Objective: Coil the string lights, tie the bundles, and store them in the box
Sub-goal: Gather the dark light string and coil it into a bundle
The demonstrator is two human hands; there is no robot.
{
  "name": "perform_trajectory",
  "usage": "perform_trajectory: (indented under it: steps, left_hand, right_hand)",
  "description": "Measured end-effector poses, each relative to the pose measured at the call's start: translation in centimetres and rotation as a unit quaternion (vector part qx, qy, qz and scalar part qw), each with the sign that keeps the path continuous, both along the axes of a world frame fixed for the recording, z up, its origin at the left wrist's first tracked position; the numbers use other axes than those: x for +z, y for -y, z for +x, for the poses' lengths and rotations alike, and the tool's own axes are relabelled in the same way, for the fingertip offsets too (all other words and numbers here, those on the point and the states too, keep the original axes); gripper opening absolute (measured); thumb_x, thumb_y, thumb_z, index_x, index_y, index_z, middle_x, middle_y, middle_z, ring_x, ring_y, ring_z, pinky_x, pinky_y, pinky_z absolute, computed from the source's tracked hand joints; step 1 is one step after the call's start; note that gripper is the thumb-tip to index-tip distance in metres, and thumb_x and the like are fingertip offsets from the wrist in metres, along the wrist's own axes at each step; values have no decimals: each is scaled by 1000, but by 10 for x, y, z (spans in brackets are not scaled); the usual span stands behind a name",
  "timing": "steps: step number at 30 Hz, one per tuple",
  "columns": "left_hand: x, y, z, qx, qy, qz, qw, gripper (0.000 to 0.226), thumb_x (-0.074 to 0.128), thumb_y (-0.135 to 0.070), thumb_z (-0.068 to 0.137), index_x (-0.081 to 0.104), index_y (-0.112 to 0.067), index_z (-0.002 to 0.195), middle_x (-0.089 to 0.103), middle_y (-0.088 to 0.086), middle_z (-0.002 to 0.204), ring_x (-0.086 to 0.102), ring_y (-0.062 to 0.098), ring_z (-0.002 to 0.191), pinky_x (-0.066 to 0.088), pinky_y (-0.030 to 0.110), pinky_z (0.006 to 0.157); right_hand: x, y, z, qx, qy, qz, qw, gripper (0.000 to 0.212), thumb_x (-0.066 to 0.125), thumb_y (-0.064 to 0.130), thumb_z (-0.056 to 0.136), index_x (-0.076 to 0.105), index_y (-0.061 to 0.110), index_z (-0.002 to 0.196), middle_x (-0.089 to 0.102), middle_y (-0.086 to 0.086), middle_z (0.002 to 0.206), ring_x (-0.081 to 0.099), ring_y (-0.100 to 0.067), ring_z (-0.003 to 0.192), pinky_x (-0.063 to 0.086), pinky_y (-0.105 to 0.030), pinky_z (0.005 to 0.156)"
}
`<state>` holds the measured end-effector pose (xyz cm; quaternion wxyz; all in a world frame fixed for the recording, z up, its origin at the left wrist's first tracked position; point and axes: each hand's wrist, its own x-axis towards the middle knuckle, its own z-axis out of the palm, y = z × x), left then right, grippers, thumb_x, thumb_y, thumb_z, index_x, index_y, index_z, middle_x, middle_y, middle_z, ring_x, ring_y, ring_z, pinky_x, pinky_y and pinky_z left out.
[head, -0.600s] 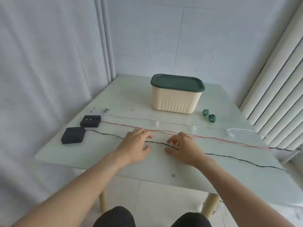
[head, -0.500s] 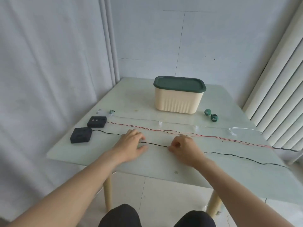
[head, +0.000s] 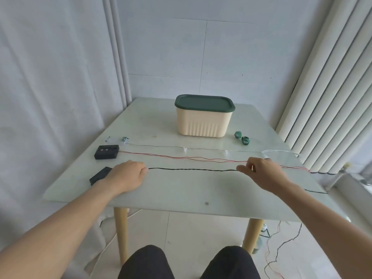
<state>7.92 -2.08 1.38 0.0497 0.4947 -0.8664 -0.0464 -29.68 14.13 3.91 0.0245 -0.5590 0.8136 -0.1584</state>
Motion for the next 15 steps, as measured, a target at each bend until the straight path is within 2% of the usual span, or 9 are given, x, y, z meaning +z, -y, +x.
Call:
perform_trajectory:
  steps: [4,7,9,11,13,14,15]
  left_hand:
    - [13,-3,-21,33,-95,-59,993,28,37,-26,103,52,-15,82,65,13,92,58,38,92,35,37,65]
    - [24,-5,-36,39,-128,-70,989,23,39,-19,100,56,-14,85,66,13,92,56,36,86,37,37,66]
    - [29,-9,-46,50,-123,-48,990,17,41,-15,97,54,-16,86,63,9,91,54,33,84,37,36,66]
    - [32,-13,-57,54,-107,-10,993,17,41,-13,95,56,-14,87,62,7,92,56,33,85,43,38,70]
    - [34,-14,-68,37,-109,43,992,23,41,-12,94,62,-8,86,67,10,96,61,33,89,51,40,78]
    - [37,-17,-75,21,-115,75,990,26,42,-12,95,64,-7,83,68,9,94,62,31,88,50,36,78]
    - [40,-22,-82,2,-129,105,986,28,43,-10,96,65,-9,80,68,6,86,61,25,82,48,31,72]
  right_hand:
    - [1,-38,-41,-13,51,4,999,43,65,49,91,55,19,62,52,0,61,50,-21,62,37,-31,58]
    - [4,-73,-82,-91,75,-11,993,48,58,44,97,63,7,67,64,-8,67,58,-25,64,42,-30,58]
    - [6,-96,-109,-148,66,-17,987,52,52,45,101,64,5,69,65,-9,69,59,-28,67,45,-34,62]
    - [8,-116,-130,-205,16,55,977,57,42,46,104,65,5,72,60,-6,68,56,-24,66,43,-33,64]
    - [12,-128,-136,-230,-28,160,960,58,42,45,104,58,7,64,52,-2,60,51,-15,53,39,-26,53]
    - [15,-131,-135,-222,-25,206,953,56,46,44,103,57,6,64,52,-2,56,51,-14,45,37,-22,46]
    - [19,-131,-130,-207,9,237,949,52,50,43,101,59,4,68,55,-3,53,50,-14,39,39,-19,43]
